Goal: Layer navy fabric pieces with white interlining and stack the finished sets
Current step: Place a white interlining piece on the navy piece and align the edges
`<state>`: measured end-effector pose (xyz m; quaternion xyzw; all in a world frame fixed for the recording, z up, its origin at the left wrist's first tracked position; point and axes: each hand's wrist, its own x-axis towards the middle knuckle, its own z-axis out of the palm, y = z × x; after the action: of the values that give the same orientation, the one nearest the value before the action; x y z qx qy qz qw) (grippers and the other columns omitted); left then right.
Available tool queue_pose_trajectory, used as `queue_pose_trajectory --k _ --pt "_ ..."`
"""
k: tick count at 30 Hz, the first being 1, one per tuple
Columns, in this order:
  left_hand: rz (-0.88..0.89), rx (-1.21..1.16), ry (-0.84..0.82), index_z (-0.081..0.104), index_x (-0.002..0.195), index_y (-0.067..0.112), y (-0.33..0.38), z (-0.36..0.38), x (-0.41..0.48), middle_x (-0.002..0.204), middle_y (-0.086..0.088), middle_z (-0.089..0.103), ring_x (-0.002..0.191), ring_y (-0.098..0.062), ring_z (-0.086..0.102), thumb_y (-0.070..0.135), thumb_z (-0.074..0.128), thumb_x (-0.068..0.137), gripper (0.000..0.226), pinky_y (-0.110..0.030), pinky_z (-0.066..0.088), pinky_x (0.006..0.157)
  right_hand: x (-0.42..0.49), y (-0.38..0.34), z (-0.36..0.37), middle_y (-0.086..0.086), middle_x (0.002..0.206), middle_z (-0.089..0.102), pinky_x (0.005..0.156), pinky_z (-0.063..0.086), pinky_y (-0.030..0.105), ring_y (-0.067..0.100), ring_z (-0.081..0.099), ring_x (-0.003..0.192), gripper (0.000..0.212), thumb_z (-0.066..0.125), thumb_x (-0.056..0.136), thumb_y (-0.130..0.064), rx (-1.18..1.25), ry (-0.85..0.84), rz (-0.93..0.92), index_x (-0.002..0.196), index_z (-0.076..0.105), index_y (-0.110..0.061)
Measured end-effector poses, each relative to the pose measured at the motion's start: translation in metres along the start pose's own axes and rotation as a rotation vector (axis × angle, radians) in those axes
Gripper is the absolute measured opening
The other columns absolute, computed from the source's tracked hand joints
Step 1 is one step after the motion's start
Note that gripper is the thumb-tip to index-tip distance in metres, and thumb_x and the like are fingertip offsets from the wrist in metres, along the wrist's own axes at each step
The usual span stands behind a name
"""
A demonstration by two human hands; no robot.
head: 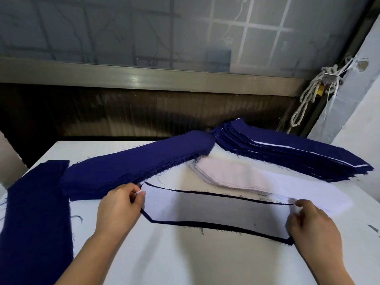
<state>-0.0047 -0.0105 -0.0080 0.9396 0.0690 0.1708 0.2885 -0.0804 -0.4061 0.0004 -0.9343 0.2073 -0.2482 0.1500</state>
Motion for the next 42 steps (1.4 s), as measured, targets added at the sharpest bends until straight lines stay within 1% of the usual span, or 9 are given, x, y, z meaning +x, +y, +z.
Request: queue_pose_trajectory --k 6,11,16,21,25,27,31,36,42 --pt "-0.001 -0.006 0.005 0.057 0.072 0.030 -0.001 0.001 0.002 0.060 0.013 0.060 0.059 -0.008 0.056 0.031 0.065 0.091 0.021 -0.029 0.046 0.055 0.001 -0.001 -0.001 0.014 0.079 0.065 0.064 0.044 0.041 0.037 0.051 0.077 0.028 0.065 0.075 -0.001 -0.036 0.006 0.004 0.102 0.062 -0.003" --pt "-0.005 -0.079 0.048 0.054 0.089 0.029 -0.003 0.002 -0.002 0.056 0.014 0.054 0.059 -0.004 0.053 0.023 0.071 0.088 0.018 -0.025 0.034 0.048 0.002 -0.001 -0.003 0.017 0.091 0.064 0.070 0.043 0.043 0.039 0.052 0.084 0.038 0.067 0.070 -0.003 -0.022 0.013 0.029 0.108 0.061 -0.002" --pt "0.073 -0.078 0.058 0.049 0.086 0.033 -0.001 0.001 -0.004 0.051 0.014 0.051 0.050 -0.004 0.051 0.030 0.071 0.087 0.022 -0.023 0.030 0.044 0.004 -0.005 -0.006 0.020 0.098 0.058 0.080 0.038 0.048 0.042 0.053 0.091 0.055 0.048 0.063 -0.026 -0.006 0.104 0.062 0.109 0.061 0.001" --pt "0.170 0.057 -0.060 0.047 0.077 0.035 -0.002 0.003 -0.003 0.050 0.016 0.052 0.050 -0.001 0.049 0.048 0.069 0.086 0.027 -0.021 0.031 0.047 0.004 -0.009 -0.001 0.016 0.092 0.061 0.080 0.037 0.047 0.041 0.054 0.087 0.046 0.039 0.071 -0.029 -0.014 0.116 -0.051 0.099 0.064 -0.002" --pt "0.146 0.030 -0.061 0.047 0.065 0.035 -0.002 0.002 -0.003 0.054 0.018 0.056 0.050 -0.003 0.051 0.047 0.073 0.082 0.034 -0.019 0.031 0.048 0.020 -0.030 0.016 0.010 0.090 0.066 0.078 0.036 0.044 0.038 0.057 0.084 0.019 0.055 0.078 -0.013 -0.011 0.112 -0.207 0.091 0.069 -0.009" --pt "0.133 0.028 -0.066 0.049 0.061 0.032 -0.002 0.001 -0.004 0.057 0.022 0.057 0.051 -0.004 0.051 0.048 0.074 0.080 0.035 -0.019 0.030 0.048 0.037 -0.053 0.028 0.008 0.097 0.068 0.081 0.039 0.043 0.035 0.058 0.090 0.014 0.063 0.084 -0.007 0.016 0.045 -0.283 0.095 0.070 -0.010" --pt "0.117 0.026 -0.084 0.052 0.061 0.029 -0.002 0.000 -0.003 0.069 0.033 0.057 0.057 -0.005 0.054 0.048 0.074 0.080 0.035 -0.017 0.031 0.049 0.068 -0.107 0.055 0.005 0.101 0.065 0.080 0.046 0.034 0.024 0.054 0.097 0.016 0.059 0.091 -0.010 0.139 -0.107 -0.450 0.105 0.068 -0.009" --pt "0.112 0.027 -0.095 0.050 0.060 0.028 -0.003 0.003 -0.002 0.071 0.037 0.056 0.060 -0.003 0.055 0.049 0.073 0.080 0.036 -0.014 0.027 0.048 0.089 -0.137 0.083 0.005 0.099 0.058 0.074 0.042 0.023 0.016 0.052 0.083 0.009 0.054 0.095 -0.017 0.138 -0.401 -0.440 0.097 0.061 -0.012" --pt "0.101 0.035 -0.103 0.049 0.060 0.029 -0.002 0.005 0.000 0.068 0.039 0.055 0.056 -0.002 0.053 0.053 0.071 0.080 0.038 -0.016 0.027 0.049 0.098 -0.144 0.089 0.006 0.096 0.054 0.075 0.043 0.025 0.019 0.051 0.082 0.014 0.045 0.096 -0.011 -0.022 -0.488 -0.430 0.096 0.057 -0.007"
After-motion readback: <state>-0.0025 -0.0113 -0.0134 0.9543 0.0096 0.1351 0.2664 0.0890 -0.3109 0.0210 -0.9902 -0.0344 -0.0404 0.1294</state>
